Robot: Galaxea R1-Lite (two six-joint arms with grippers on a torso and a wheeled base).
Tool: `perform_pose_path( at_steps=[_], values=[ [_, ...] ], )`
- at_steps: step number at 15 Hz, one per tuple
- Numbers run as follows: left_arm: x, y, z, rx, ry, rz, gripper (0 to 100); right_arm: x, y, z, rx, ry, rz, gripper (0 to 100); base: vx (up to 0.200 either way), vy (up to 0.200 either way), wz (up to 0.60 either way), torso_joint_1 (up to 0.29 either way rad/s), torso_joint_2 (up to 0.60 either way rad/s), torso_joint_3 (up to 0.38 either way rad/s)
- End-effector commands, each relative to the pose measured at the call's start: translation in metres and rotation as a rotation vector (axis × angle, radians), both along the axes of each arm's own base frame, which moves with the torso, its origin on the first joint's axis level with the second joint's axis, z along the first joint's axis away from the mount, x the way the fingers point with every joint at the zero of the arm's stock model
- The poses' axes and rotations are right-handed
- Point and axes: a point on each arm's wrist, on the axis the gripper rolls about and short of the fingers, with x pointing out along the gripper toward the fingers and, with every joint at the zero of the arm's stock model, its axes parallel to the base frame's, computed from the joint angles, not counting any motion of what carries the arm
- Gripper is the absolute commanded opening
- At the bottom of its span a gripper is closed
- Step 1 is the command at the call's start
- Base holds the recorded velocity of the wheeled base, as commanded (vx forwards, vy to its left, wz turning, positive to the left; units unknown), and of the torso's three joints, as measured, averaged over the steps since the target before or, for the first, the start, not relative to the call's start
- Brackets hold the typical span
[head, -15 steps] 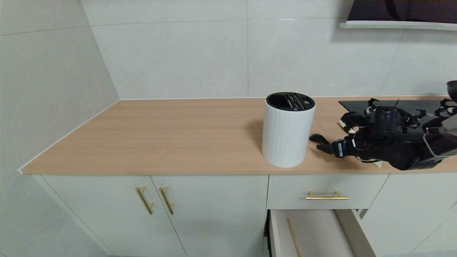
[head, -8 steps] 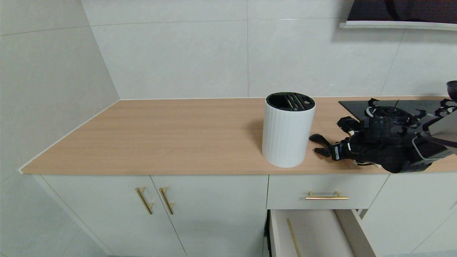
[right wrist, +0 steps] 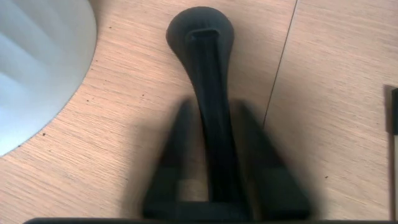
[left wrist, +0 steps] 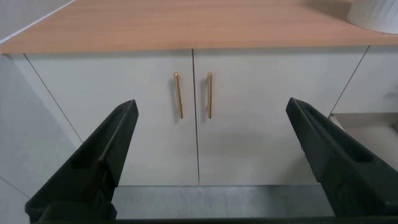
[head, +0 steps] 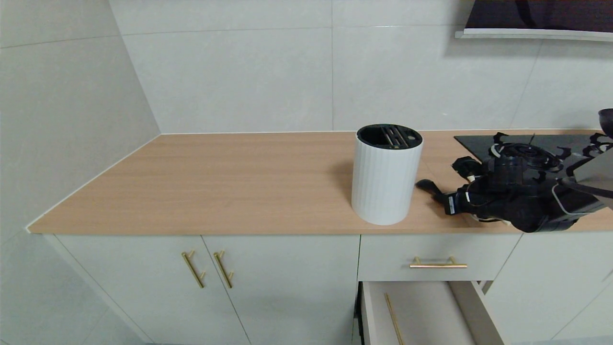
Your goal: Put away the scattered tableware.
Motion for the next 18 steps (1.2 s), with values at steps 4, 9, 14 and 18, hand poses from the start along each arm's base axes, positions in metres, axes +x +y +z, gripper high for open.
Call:
perform_pose_path(
  at_steps=[4,9,14,18],
  values=[
    [0.000,0.000,0.000,0.000,0.000,0.000,100,-0.003,0.006,0.008,0.008,0.041,-0.042,0,0.000,0.000,0.00,0.000,0.00,0.000],
    [0.000,0.000,0.000,0.000,0.000,0.000,100,-0.039,0.034,0.061,0.023,0.208,-0.316,0,0.000,0.000,0.00,0.000,0.00,0.000],
    [0.000,0.000,0.000,0.000,0.000,0.000,100,-0.127,0.055,0.122,0.127,0.294,-0.423,0,0.000,0.000,0.00,0.000,0.00,0.000],
    [0.000,0.000,0.000,0.000,0.000,0.000,100,-0.175,0.052,0.133,0.157,0.281,-0.397,0,0.000,0.000,0.00,0.000,0.00,0.000]
  ],
)
